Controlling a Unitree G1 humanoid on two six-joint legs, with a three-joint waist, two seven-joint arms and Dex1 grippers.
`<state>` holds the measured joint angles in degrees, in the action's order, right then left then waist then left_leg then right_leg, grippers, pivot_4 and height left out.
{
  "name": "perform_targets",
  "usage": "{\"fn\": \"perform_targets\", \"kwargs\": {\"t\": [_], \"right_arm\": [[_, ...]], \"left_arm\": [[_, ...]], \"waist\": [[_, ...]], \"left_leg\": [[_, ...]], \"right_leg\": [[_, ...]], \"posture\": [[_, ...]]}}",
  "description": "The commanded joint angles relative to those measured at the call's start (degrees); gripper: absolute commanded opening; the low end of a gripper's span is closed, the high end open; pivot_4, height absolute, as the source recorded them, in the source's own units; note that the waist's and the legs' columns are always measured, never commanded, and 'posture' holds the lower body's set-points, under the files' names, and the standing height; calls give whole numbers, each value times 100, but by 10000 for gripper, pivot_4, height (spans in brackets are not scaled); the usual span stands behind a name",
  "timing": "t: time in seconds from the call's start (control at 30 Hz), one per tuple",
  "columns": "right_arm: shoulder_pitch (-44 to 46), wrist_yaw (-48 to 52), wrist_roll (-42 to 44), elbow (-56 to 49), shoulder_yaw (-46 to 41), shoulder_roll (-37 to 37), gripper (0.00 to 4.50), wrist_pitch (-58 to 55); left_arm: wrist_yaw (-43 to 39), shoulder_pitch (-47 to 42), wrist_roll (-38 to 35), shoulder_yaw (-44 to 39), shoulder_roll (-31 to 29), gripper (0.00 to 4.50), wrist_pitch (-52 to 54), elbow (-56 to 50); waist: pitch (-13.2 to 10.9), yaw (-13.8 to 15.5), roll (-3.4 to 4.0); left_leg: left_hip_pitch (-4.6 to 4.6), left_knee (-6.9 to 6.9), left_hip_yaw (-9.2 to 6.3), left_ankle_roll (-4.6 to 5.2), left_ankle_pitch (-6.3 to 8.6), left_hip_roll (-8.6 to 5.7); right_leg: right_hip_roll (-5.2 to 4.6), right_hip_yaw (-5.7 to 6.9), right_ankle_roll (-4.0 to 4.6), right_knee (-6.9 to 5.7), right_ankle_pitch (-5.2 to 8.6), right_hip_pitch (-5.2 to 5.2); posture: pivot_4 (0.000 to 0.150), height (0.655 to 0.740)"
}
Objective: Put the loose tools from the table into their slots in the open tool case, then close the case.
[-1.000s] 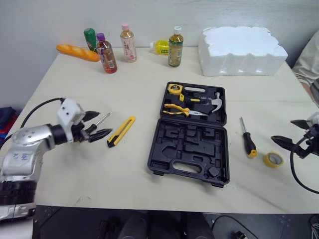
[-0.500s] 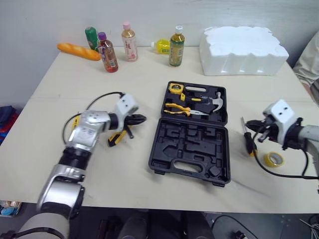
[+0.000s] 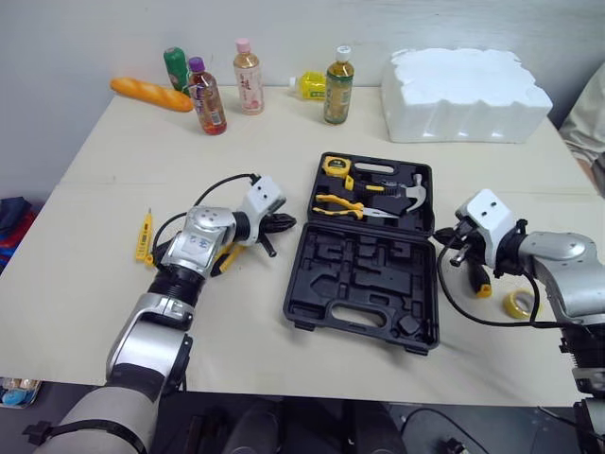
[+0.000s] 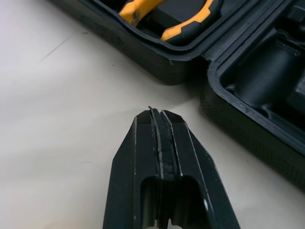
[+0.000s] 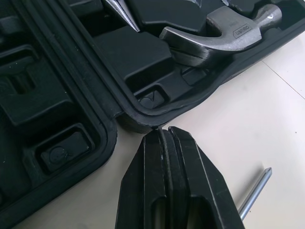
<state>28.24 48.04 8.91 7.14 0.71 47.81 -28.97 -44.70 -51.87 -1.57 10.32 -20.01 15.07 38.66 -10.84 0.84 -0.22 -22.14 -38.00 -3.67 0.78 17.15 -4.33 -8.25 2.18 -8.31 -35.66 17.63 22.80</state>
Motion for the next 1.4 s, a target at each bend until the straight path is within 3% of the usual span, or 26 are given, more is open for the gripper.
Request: {"fn": "perform_targets", "kwargs": {"t": [0.03,0.4,0.63,0.97,1.27,1.37,1.4], "right_arm": [[126,46,40,-269,24,-126,198,12],[123,246,60,-450,96,-318,198,-28],[-164,751,380,-1035,180,-490,198,192],[-439,753,287,-1285,144,-569,198,89],[-751,586,99,-1311,-107,-300,198,-42],[-1046,680,318,-1481,-629,46,198,-289],[-1149,747,712,-1671,-1080,85,198,-625]], "left_arm": [[-15,-171,69,6,93,0,-100,-64],[-351,75,23,103,207,0,163,-711],[-1001,870,-239,231,-118,0,820,-2052],[-910,1689,-314,38,-363,0,1501,-3061],[-840,1812,-410,-298,-600,0,1778,-3325],[-1396,2165,-996,-886,-1081,0,1815,-3605],[-1726,2359,-1554,-1376,-1287,0,2152,-3766]], "waist": [[0,-17,0],[-1,-91,-1],[0,-102,-1],[0,-97,0],[0,-67,0],[0,-73,0],[-1,-86,0]], "left_leg": [[0,0,0,0,0,1],[-3,2,-1,0,0,2],[-3,6,-1,0,1,4],[3,-2,-4,-1,0,5],[2,-1,-6,-1,1,3],[-2,0,-7,-1,1,2],[-3,4,-9,-1,1,5]], "right_leg": [[1,0,0,-1,0,0],[2,0,0,-19,-1,1],[5,-2,1,-18,0,5],[5,-8,3,-12,-1,2],[4,-8,3,-7,0,2],[4,-8,3,-3,0,3],[4,-7,3,-3,0,5]], "posture": [[1500,7383],[1500,7383],[1500,7383],[1500,7383],[1500,7383],[1500,7383],[1500,7383]]}}
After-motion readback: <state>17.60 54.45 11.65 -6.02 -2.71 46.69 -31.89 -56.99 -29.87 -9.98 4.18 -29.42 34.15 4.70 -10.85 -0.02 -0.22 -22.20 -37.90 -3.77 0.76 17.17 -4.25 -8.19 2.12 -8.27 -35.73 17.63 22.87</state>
